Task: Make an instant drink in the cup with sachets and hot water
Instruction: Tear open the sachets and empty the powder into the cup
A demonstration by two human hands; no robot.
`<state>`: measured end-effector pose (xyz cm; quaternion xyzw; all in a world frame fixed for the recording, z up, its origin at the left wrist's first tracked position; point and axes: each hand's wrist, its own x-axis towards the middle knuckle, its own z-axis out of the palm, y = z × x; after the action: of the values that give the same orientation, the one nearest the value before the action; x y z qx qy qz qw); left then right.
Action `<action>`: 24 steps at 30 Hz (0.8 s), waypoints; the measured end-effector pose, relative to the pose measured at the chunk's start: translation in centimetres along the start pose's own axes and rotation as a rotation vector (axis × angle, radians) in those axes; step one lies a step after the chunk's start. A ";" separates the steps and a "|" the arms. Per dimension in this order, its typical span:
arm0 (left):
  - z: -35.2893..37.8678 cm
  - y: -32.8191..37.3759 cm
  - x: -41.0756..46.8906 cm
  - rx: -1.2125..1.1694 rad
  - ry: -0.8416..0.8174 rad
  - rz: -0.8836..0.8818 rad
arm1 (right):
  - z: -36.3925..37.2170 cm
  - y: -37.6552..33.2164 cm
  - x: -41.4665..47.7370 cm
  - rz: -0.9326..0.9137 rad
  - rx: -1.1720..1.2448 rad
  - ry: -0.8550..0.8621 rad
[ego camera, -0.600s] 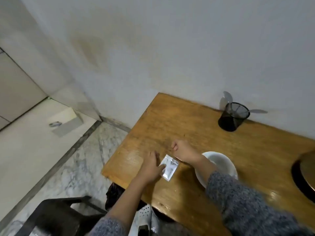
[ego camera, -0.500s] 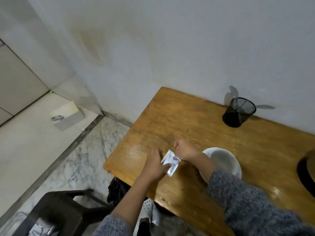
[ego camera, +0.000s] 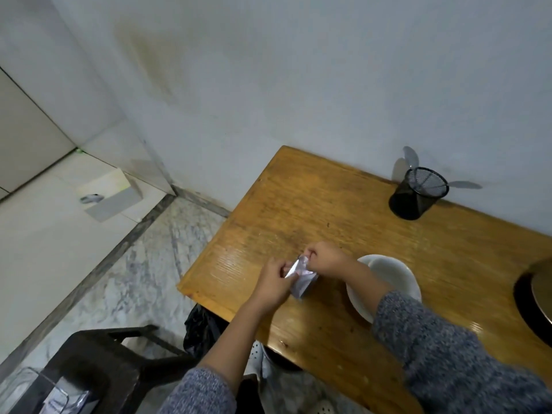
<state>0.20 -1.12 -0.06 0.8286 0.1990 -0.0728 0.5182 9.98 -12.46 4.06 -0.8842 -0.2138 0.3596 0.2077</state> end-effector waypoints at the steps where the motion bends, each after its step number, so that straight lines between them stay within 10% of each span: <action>1: -0.3 0.5 -0.2 -0.087 0.002 0.021 | -1.0 -0.3 -0.5 -0.025 0.009 -0.012; 24: -0.8 20.6 1.8 -0.241 -0.024 0.494 | -17.1 -0.1 -13.5 -0.237 0.141 0.508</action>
<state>10.12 -7.81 16.81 0.7833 -0.0083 0.0701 0.6177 13.59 -23.17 22.68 -0.8981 -0.2312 0.1138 0.3563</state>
